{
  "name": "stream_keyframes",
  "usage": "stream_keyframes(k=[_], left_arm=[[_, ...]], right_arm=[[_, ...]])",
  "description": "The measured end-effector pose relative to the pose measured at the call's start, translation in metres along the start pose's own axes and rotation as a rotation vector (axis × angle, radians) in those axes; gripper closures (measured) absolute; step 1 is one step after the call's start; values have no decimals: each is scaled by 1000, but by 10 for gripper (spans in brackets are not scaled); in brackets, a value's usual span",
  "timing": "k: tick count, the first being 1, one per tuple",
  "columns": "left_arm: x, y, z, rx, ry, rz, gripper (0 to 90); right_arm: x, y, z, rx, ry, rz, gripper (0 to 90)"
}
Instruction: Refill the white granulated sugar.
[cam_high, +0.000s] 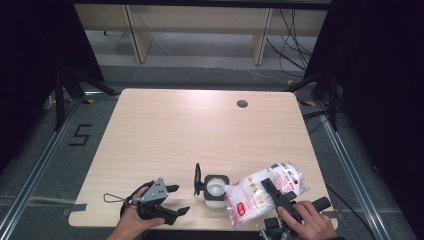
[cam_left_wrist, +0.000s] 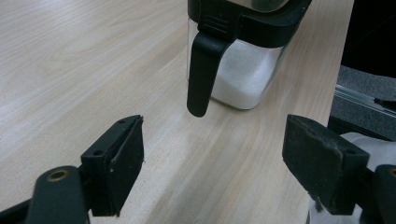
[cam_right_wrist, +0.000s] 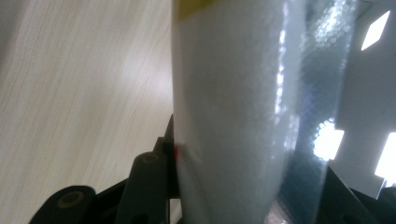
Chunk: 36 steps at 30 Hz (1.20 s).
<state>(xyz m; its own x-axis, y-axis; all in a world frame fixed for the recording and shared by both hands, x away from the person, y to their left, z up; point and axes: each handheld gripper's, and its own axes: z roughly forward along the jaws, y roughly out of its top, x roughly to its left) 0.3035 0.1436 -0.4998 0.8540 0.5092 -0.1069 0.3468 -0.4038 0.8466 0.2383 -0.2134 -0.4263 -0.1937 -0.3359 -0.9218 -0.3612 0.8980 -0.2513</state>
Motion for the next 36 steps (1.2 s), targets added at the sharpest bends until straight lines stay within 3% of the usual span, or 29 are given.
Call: stream_keyframes(k=[6, 10, 11, 12, 14, 15, 21, 31, 33, 36], left_arm=[[2, 0, 1, 6, -4, 31, 204], [0, 0, 1, -3, 1, -9, 204], [1, 0, 0, -1, 0, -4, 204], [3, 0, 0, -1, -4, 29, 204], [3, 1, 0, -1, -3, 26, 204], [1, 0, 0, 1, -1, -1, 204], [3, 1, -1, -3, -2, 23, 204], [1, 0, 0, 0, 3, -5, 204], [2, 0, -1, 5, 4, 13, 204], [1, 0, -1, 6, 5, 6, 204]], right_arm=[[-2, 1, -1, 4, 1, -16, 642], [-4, 3, -2, 7, 0, -38, 642], [-3, 3, -1, 2, -8, -33, 642], [-3, 3, -1, 4, -9, -35, 642], [-3, 3, -1, 0, -9, -35, 642], [-3, 4, -1, 0, -9, -36, 642], [-2, 3, -1, 4, -6, -40, 642], [-3, 3, -1, 13, -6, -58, 643], [-1, 4, -2, 23, 2, -43, 643], [-2, 4, -1, 11, -5, -55, 643]])
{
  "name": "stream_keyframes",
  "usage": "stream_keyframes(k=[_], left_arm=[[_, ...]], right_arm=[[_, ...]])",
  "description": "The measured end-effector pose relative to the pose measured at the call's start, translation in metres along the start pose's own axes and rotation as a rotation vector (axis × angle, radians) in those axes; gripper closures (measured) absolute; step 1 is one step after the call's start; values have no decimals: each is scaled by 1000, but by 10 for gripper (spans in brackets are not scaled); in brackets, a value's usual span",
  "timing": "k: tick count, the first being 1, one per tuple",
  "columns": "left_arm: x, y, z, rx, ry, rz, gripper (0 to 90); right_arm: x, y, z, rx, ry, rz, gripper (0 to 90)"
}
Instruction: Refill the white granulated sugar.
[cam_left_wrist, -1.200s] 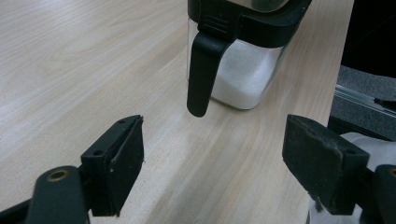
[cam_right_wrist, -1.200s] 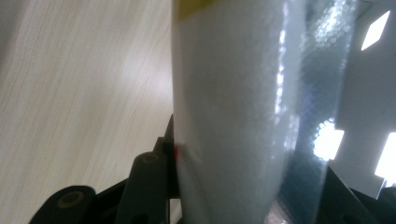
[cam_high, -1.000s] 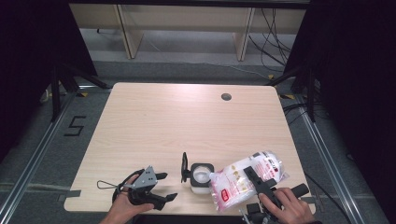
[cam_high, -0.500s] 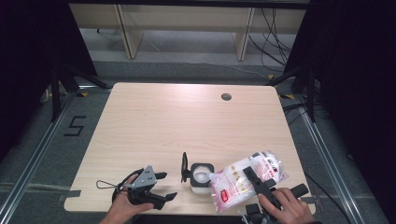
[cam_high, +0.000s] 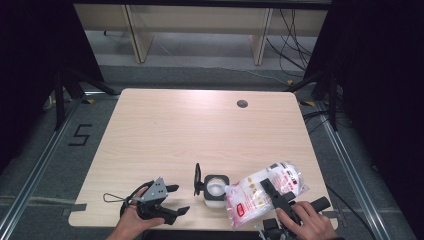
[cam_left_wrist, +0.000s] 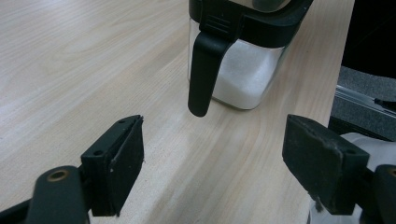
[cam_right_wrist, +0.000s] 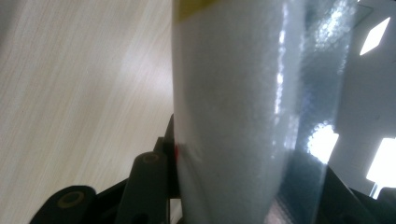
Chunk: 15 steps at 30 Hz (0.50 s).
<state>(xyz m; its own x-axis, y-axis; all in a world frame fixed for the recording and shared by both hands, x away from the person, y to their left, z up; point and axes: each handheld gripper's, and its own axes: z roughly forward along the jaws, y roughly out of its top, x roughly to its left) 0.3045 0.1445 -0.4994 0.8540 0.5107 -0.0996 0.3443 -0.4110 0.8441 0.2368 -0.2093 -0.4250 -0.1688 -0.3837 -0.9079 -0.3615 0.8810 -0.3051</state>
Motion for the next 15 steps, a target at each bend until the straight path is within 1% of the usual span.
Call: stream_keyframes(k=[1, 2, 3, 4, 5, 6, 7, 8, 11, 12, 15], left_arm=[[0, 0, 0, -6, -1, -1, 204], [0, 0, 0, 1, 1, 0, 204], [0, 0, 0, -1, 0, 3, 204], [0, 0, 0, -2, 0, -6, 204], [0, 0, 0, 0, 1, -4, 204], [0, 0, 0, -1, 0, -3, 204], [0, 0, 0, 0, 1, 0, 204], [0, 0, 0, -7, -1, 1, 204], [1, 0, 0, -4, -1, 6, 204], [0, 0, 0, -4, 2, 0, 204], [0, 0, 0, -4, 1, 1, 204]], right_arm=[[0, 0, 0, 5, 3, -10, 643], [0, 0, 0, 6, 4, -12, 643], [0, 0, 0, 3, 6, -10, 643], [1, 0, 0, 8, 12, -1, 643], [2, 1, 0, 16, 13, 9, 643], [2, 1, 0, 12, 15, -10, 643], [1, 1, 0, 11, 18, -17, 643], [1, 1, 0, 9, 18, -18, 643], [1, 2, 1, 9, 9, -18, 643], [1, 2, 0, 9, 11, -19, 643], [0, 2, 0, 9, 11, -25, 643]])
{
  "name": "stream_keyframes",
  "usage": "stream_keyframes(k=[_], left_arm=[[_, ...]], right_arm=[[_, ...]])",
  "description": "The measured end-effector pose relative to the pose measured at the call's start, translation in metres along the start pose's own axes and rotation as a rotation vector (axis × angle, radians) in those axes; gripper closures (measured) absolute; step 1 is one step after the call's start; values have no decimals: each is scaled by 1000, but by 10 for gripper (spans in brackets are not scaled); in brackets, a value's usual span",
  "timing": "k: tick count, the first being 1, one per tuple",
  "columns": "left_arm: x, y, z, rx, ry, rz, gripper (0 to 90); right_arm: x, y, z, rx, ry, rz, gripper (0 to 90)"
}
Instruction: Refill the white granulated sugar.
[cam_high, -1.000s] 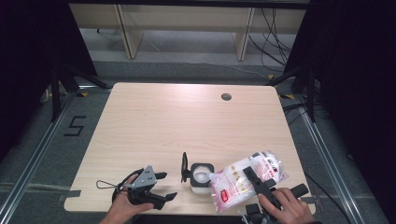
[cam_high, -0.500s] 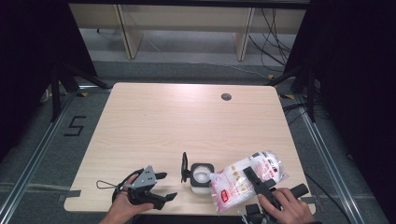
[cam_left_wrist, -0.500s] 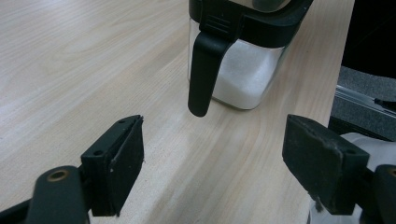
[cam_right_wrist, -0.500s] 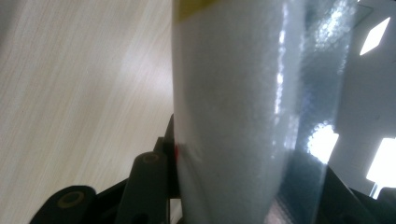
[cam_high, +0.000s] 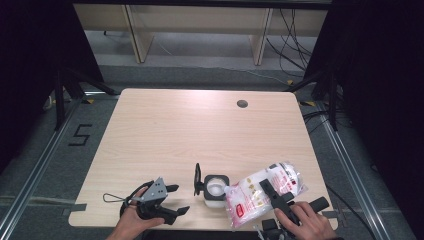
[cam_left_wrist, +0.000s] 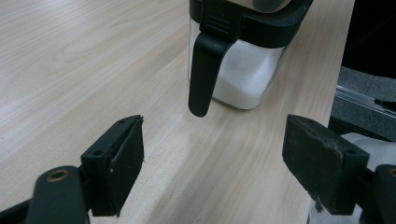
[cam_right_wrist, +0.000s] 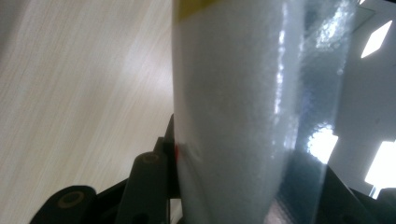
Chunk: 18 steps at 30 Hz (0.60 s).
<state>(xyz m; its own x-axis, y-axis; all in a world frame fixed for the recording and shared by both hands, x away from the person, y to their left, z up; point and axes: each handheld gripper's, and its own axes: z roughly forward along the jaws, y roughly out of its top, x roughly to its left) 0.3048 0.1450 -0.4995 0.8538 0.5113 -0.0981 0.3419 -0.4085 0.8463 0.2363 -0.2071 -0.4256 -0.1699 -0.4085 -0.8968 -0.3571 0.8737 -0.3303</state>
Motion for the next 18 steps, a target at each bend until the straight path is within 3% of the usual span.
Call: stream_keyframes(k=[9, 18], left_arm=[[0, 0, 0, 2, 0, 4, 204], [-1, 0, 1, -3, -1, -2, 204]], right_arm=[[-1, 0, -1, -4, -6, -7, 644], [1, 1, -1, 2, 4, 17, 644]])
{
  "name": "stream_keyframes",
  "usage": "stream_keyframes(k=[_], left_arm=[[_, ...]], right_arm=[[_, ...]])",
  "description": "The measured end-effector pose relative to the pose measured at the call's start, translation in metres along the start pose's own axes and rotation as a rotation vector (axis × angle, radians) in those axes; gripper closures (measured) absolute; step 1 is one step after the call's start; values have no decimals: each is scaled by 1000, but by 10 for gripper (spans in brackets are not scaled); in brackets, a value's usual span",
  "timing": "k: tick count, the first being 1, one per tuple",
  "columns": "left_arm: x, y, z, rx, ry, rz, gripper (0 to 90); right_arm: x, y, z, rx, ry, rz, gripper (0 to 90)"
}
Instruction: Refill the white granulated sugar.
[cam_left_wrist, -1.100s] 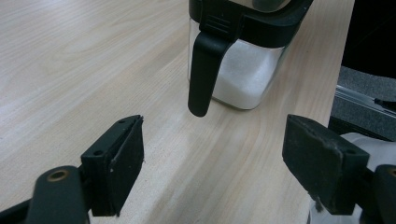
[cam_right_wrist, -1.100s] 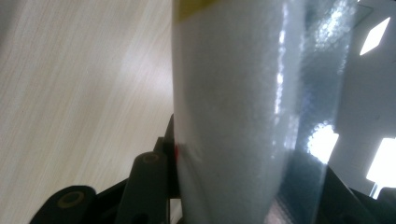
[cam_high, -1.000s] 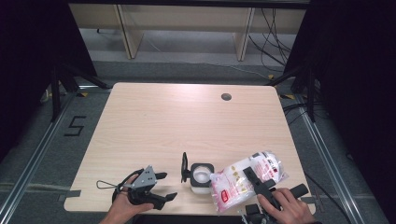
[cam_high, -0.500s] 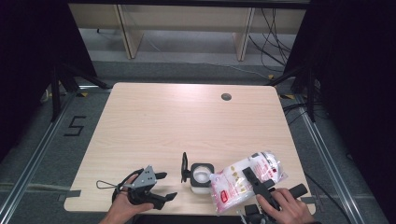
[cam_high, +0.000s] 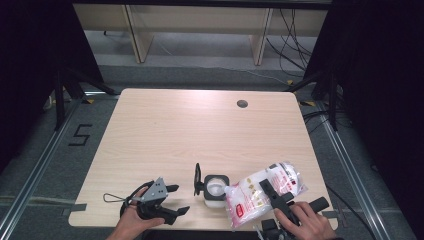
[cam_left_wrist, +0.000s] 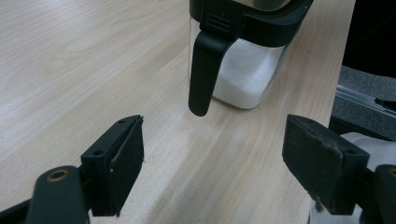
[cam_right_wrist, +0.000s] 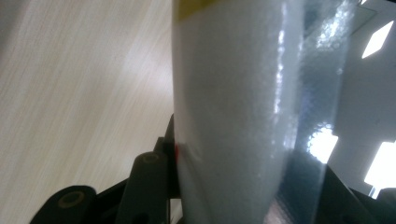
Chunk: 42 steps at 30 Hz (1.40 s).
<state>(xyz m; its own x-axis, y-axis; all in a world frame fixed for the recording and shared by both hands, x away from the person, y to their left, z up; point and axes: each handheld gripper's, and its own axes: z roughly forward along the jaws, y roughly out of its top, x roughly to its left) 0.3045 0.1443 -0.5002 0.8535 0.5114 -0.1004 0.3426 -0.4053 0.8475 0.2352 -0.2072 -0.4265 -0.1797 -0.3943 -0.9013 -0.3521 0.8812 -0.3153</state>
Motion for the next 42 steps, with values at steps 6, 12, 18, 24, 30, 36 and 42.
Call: stream_keyframes(k=[6, 12, 18, 24, 30, 36, 42], left_arm=[[0, 0, -1, 4, 1, 3, 204], [0, 0, 0, 0, 0, 1, 204], [1, 0, -1, 4, 1, 7, 204], [1, 0, -1, -3, 2, 11, 204], [0, 0, -1, -6, -1, -2, 204], [1, 1, -2, -4, 3, 7, 204], [2, 1, -2, -3, -3, 22, 204]], right_arm=[[0, -3, 1, -19, 0, 23, 646], [1, -6, 2, -24, 17, 33, 648], [1, -8, 1, -40, 4, 83, 649], [2, -9, 1, -39, 19, 112, 652], [2, -13, 3, -67, 28, 148, 655], [8, -16, 3, -89, 31, 208, 659], [10, -22, 4, -118, 35, 282, 666]])
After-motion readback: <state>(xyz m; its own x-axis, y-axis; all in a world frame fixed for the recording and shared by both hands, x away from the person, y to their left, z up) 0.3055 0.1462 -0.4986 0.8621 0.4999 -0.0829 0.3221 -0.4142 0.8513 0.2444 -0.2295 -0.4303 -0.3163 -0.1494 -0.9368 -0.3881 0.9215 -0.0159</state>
